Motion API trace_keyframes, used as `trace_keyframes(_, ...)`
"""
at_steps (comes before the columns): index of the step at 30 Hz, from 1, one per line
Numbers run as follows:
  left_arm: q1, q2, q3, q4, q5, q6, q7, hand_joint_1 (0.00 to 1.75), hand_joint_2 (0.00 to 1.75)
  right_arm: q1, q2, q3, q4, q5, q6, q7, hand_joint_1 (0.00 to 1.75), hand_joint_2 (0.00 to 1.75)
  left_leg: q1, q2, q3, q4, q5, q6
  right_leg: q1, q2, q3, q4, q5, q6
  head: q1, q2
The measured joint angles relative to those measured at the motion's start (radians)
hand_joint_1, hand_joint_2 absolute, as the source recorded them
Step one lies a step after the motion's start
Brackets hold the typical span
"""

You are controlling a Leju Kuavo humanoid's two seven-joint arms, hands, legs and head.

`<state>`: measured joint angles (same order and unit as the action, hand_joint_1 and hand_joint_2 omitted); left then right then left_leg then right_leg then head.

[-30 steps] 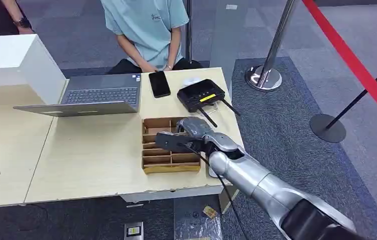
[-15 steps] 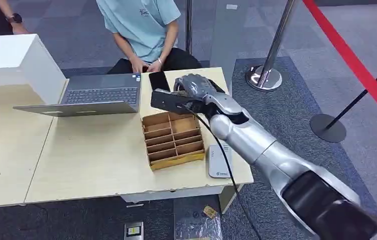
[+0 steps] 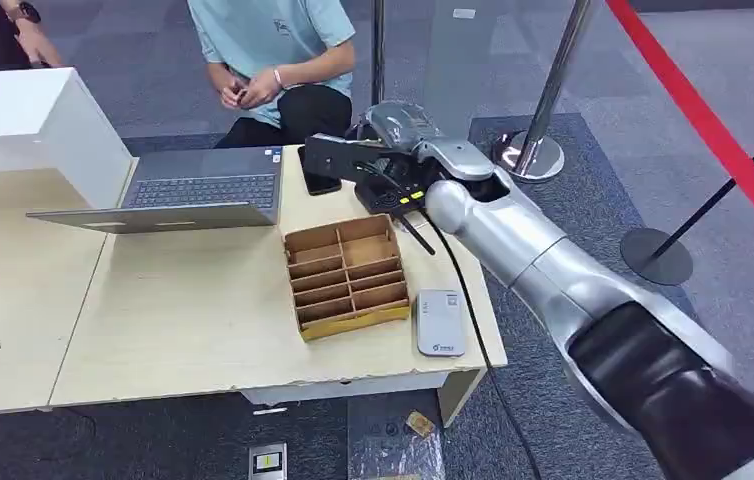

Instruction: Pass the card to the sensor for recognition and then transmit it.

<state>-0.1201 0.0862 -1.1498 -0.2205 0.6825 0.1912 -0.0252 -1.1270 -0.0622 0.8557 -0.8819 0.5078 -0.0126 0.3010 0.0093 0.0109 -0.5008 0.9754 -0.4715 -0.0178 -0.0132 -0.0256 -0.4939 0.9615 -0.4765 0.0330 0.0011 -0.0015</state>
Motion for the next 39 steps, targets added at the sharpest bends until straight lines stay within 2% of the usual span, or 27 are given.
trace_keyframes(7, 0.0, -0.001, 0.0, 0.0, -0.001, 0.009, -0.026, 0.0, 1.75, -0.037, 0.013, 0.018, 0.104, 0.015, -0.003, -0.009, 1.75, 1.75, 0.0, 0.0, 0.0, 0.0, 0.0, 0.0, 0.0, 0.0, 0.0, 0.0, 0.0, 0.0, 0.0, 0.0)
trace_keyframes(18, 0.0, -0.006, 0.0, 0.0, -0.026, -0.004, 0.009, 0.0, 1.75, -0.067, 0.027, 0.037, 0.183, 0.049, -0.002, -0.009, 1.75, 1.75, 0.0, 0.0, -0.001, 0.0, 0.0, 0.0, 0.0, 0.0, -0.001, 0.0, 0.0, 0.0, 0.0, 0.0)
trace_keyframes(23, 0.0, -0.002, 0.0, 0.0, -0.009, 0.003, -0.006, 0.0, 1.75, -0.107, 0.056, 0.051, 0.237, 0.083, 0.012, -0.009, 1.75, 1.75, 0.0, 0.0, -0.001, 0.0, 0.0, 0.0, 0.0, 0.0, -0.001, 0.0, 0.0, 0.0, 0.0, 0.0)
trace_keyframes(27, -0.001, -0.002, -0.001, 0.0, -0.023, -0.008, 0.005, 0.0, 1.75, -0.148, 0.086, 0.056, 0.284, 0.084, 0.011, -0.008, 1.75, 1.75, 0.0, 0.0, -0.001, 0.0, 0.0, 0.0, 0.0, 0.0, -0.001, 0.0, 0.0, 0.0, 0.0, 0.0)
trace_keyframes(30, -0.004, -0.002, -0.001, 0.0, -0.011, -0.007, 0.005, 0.0, 1.75, -0.169, 0.101, 0.056, 0.316, 0.082, 0.011, 0.007, 1.71, 1.75, 0.0, 0.0, -0.001, 0.0, 0.0, 0.0, 0.0, 0.0, -0.001, 0.0, 0.0, 0.0, 0.0, 0.0)
trace_keyframes(33, -0.008, -0.002, -0.001, 0.0, -0.015, -0.009, 0.013, 0.0, 1.75, -0.184, 0.108, 0.056, 0.342, 0.078, 0.018, 0.024, 1.75, 1.75, 0.0, 0.0, -0.001, 0.0, 0.0, 0.0, 0.0, 0.0, -0.001, 0.0, 0.0, 0.0, 0.0, 0.0)
trace_keyframes(39, -0.016, 0.004, -0.001, 0.0, -0.021, -0.016, 0.021, 0.0, 1.75, -0.198, 0.108, 0.053, 0.387, 0.062, 0.017, 0.051, 1.71, 1.75, 0.0, 0.0, -0.001, 0.0, 0.0, 0.0, 0.0, 0.0, -0.001, 0.0, 0.0, 0.0, 0.0, 0.0)
